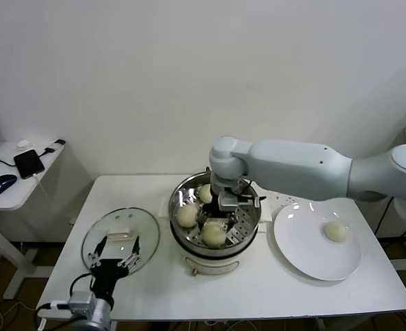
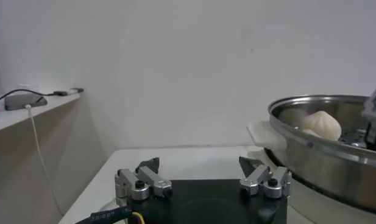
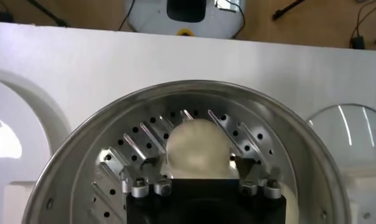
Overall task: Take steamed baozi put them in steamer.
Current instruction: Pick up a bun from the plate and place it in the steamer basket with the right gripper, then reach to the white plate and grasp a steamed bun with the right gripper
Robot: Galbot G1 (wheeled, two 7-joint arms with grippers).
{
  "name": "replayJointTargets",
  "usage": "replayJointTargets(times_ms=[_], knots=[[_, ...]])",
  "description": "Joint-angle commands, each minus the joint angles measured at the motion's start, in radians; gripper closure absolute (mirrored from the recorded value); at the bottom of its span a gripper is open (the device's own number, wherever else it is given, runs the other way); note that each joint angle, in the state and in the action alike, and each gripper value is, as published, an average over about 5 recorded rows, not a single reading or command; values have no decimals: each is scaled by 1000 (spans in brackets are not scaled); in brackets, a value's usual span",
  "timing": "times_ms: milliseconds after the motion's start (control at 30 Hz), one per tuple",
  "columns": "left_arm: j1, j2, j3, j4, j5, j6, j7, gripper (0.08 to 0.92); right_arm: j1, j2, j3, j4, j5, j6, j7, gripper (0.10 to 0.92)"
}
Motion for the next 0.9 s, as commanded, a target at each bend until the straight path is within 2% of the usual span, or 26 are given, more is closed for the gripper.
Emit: replayJointTargets(times_ms=[33, 233, 367, 467, 600, 767, 900], knots=[[-1, 1, 1, -2, 2, 3, 1, 177, 52, -158, 127, 92, 136, -332, -56, 206], [5, 6, 2, -16, -25, 10, 15, 177, -4, -408, 311, 143, 286, -823, -91, 203], [10, 15, 4, -29, -69, 17, 31, 177, -58, -569, 379, 112, 250, -953, -156, 203], [8, 18, 4, -30, -95, 24, 39, 177, -122, -659, 424, 69, 174, -946, -198, 203], [9, 17, 7, -26, -120, 30, 48, 177, -335, -710, 632, -15, 41, -863, -231, 203], [29, 19, 9, -26, -150, 19, 66, 177, -584, -672, 874, -139, -130, -781, -273, 203], [45, 21, 5, -29, -178, 15, 74, 177, -674, -597, 973, -269, -172, -636, -252, 203]])
